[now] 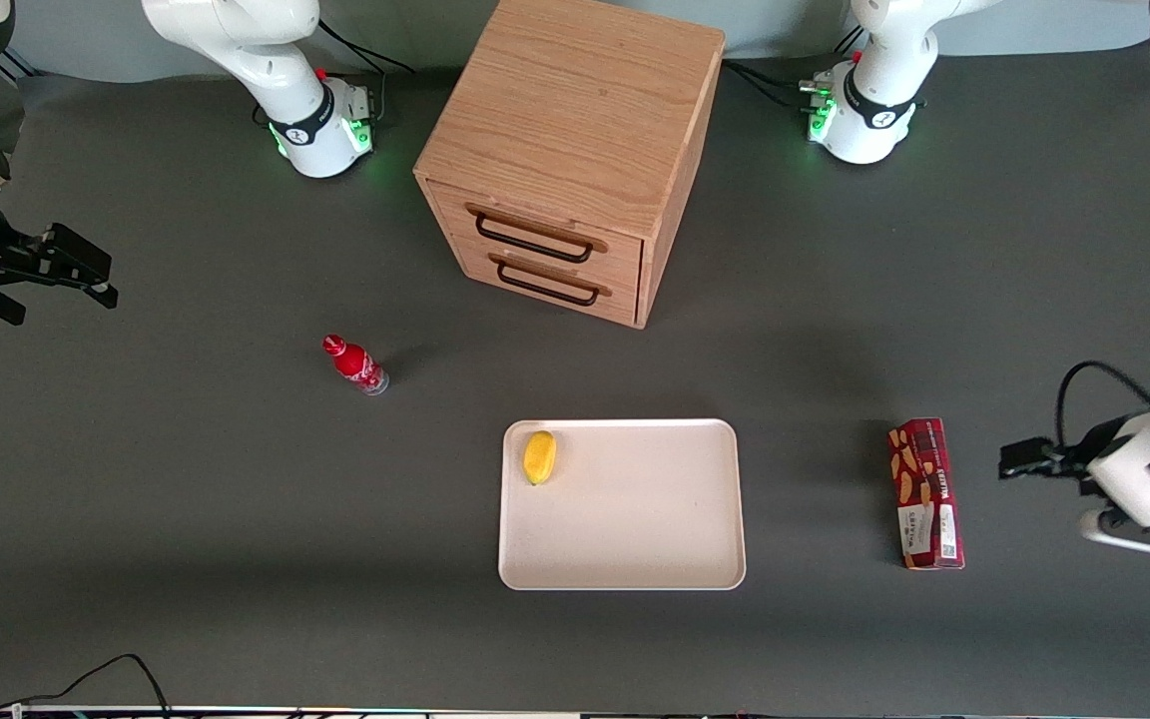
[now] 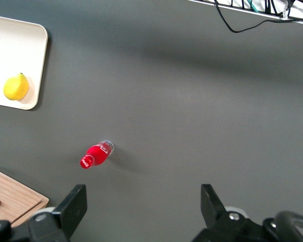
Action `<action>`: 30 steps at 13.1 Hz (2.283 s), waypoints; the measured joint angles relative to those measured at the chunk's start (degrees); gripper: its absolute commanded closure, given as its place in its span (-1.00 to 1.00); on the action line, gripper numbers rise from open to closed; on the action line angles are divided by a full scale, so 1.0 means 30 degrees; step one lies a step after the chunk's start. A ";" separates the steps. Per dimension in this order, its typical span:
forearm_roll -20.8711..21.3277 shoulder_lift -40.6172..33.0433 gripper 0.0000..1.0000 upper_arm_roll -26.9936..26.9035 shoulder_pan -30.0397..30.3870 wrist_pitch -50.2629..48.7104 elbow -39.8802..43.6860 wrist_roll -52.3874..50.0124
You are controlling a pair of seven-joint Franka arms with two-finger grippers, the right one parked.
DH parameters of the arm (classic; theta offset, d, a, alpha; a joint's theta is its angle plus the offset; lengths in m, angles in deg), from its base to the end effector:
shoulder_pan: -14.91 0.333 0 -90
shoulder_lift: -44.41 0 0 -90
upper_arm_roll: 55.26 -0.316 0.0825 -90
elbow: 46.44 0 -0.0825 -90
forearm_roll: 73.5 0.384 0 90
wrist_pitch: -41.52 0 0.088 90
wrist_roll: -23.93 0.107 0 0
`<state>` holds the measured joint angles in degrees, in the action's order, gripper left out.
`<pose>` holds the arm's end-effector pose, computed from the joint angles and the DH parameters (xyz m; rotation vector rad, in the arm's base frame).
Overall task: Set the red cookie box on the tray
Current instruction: 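Lower the open left gripper over the red cookie box, then close the left gripper on the red cookie box and lift it, then carry the held box with the left gripper over the white tray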
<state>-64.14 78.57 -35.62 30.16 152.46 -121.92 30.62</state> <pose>0.7243 0.0108 0.4091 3.0936 -0.2905 0.0880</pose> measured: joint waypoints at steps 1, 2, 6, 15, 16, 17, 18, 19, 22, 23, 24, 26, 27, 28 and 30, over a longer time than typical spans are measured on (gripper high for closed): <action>0.0282 0.0770 -1.00 0.0006 -0.0261 0.1024 -0.0059 -0.0420; 0.0403 0.1438 -1.00 0.0004 -0.0463 0.1851 -0.0141 -0.0657; 0.1775 0.3136 -1.00 -0.0210 -0.0647 0.4362 -0.1034 -0.1112; 0.2637 0.3868 1.00 -0.0549 -0.0589 0.5341 -0.2221 -0.2600; 0.2641 0.3849 1.00 -0.0539 -0.0598 0.5340 -0.2213 -0.2662; 0.2648 0.3802 1.00 -0.0527 -0.0610 0.5335 -0.2176 -0.2800; 0.2655 0.3672 1.00 -0.0492 -0.0616 0.5310 -0.2106 -0.2968; 0.2654 0.3446 1.00 -0.0423 -0.0625 0.5127 -0.1955 -0.3068; 0.2405 0.1677 1.00 -0.0090 -0.1068 0.1711 -0.0575 -0.3312; 0.2109 0.0802 1.00 0.0021 -0.1440 -0.0090 0.0073 -0.3624; 0.1845 -0.0069 1.00 0.0078 -0.1906 -0.1861 0.0657 -0.4133; 0.1552 -0.1444 1.00 0.0352 -0.2983 -0.4438 0.1541 -0.5770; 0.1486 -0.1850 1.00 0.0649 -0.3555 -0.5163 0.1860 -0.6972; 0.1460 -0.1990 1.00 0.1055 -0.4071 -0.5448 0.2097 -0.8292; 0.1456 -0.1894 1.00 0.1694 -0.5174 -0.5366 0.2352 -1.0901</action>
<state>-59.77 72.89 -30.53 14.64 136.36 -114.86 -2.08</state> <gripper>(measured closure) 0.868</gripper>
